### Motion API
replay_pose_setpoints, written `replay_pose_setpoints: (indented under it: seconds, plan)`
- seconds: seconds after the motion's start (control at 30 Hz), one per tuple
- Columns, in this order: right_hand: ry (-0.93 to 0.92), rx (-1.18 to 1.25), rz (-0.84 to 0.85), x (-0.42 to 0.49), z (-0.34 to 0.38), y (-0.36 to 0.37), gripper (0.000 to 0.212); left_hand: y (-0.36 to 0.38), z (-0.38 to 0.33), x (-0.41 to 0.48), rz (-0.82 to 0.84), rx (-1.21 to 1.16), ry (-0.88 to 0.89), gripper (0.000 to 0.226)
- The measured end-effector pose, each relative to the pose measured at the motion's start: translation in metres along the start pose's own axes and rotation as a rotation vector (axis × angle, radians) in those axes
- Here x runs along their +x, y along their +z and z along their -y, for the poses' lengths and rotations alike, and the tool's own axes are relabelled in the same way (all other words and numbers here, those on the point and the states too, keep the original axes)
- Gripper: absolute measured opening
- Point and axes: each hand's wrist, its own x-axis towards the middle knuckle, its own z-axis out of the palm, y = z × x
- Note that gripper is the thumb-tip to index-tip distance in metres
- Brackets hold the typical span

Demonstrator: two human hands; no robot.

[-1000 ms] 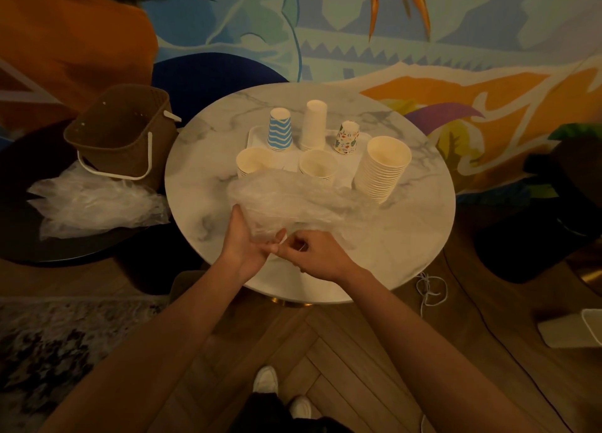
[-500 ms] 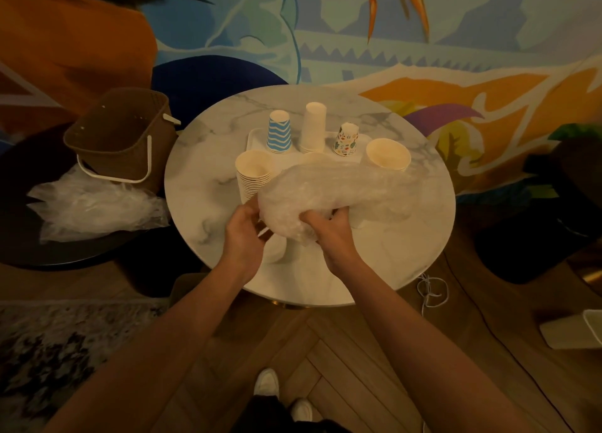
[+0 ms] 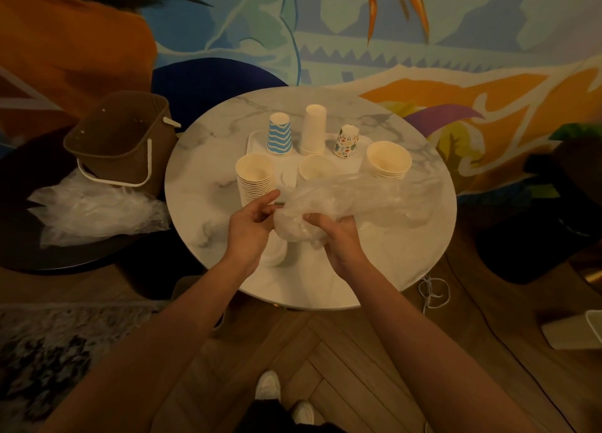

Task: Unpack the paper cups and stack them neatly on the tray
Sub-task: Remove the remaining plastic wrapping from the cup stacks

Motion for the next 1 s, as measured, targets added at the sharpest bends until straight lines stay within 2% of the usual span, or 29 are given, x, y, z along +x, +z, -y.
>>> replay_pose_setpoints:
  seconds: [0.1, 0.23, 0.3, 0.37, 0.47, 0.53, 0.67, 0.8, 0.87, 0.93, 1.0]
  plan:
    - [0.002, 0.155, 0.021, 0.002, 0.004, -0.001, 0.083, -0.003, 0.002, -0.005, 0.038, 0.102, 0.061, 0.049]
    - [0.046, 0.448, 0.067, 0.007, 0.013, -0.002, 0.065, -0.005, 0.020, -0.017, 0.105, 0.326, 0.024, 0.036]
    - [0.054, 0.468, 0.110, 0.010, 0.018, -0.004, 0.064, -0.004, 0.019, -0.016, 0.093, 0.343, 0.011, 0.028]
    - [0.062, 0.395, 0.152, 0.010, 0.021, -0.005, 0.070, 0.002, 0.006, -0.010, 0.053, 0.226, -0.017, 0.020]
    - [0.071, 0.297, 0.171, 0.009, 0.021, -0.005, 0.066, 0.013, -0.014, 0.001, 0.068, -0.180, -0.210, 0.026]
    - [0.066, 0.257, 0.165, 0.008, 0.021, -0.005, 0.069, 0.018, -0.019, 0.003, 0.104, -0.245, -0.258, 0.017]
    - [0.082, 0.242, 0.150, 0.007, 0.021, -0.007, 0.076, 0.020, -0.015, 0.002, 0.097, -0.179, -0.263, 0.030]
    - [0.116, 0.344, 0.151, 0.007, 0.019, -0.010, 0.058, 0.011, -0.004, 0.000, 0.159, 0.023, -0.257, 0.046]
    - [0.125, 0.436, 0.162, 0.005, 0.015, -0.010, 0.049, 0.007, -0.001, -0.001, 0.167, 0.049, -0.306, 0.049]
    - [0.128, 0.571, 0.163, 0.005, 0.010, -0.010, 0.054, 0.003, 0.000, 0.000, 0.168, 0.094, -0.334, 0.047]
    - [0.130, 0.604, 0.191, 0.005, 0.006, -0.009, 0.065, -0.002, 0.001, 0.002, 0.180, 0.261, -0.315, 0.050]
